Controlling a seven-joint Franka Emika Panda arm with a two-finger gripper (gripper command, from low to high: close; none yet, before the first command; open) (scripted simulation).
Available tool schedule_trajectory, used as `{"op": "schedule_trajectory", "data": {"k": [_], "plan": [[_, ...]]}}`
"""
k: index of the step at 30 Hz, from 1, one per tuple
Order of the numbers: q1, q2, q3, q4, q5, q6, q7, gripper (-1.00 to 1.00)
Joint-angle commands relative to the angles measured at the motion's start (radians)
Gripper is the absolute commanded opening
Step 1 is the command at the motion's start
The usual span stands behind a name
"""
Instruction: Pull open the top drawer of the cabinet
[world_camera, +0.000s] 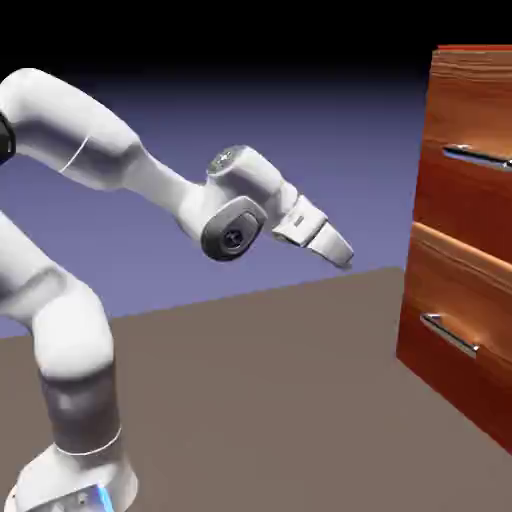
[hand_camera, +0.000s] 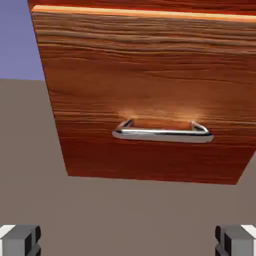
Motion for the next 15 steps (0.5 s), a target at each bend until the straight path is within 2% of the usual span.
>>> {"op": "schedule_trajectory", "data": {"k": [1,15], "plan": [[-0.031,-0.008,0.022,0.014,0.044,-0.01,0.001,0.0],[-0.459,-0.117,0.334,0.21,0.652,-0.153,0.01,0.0]]}}
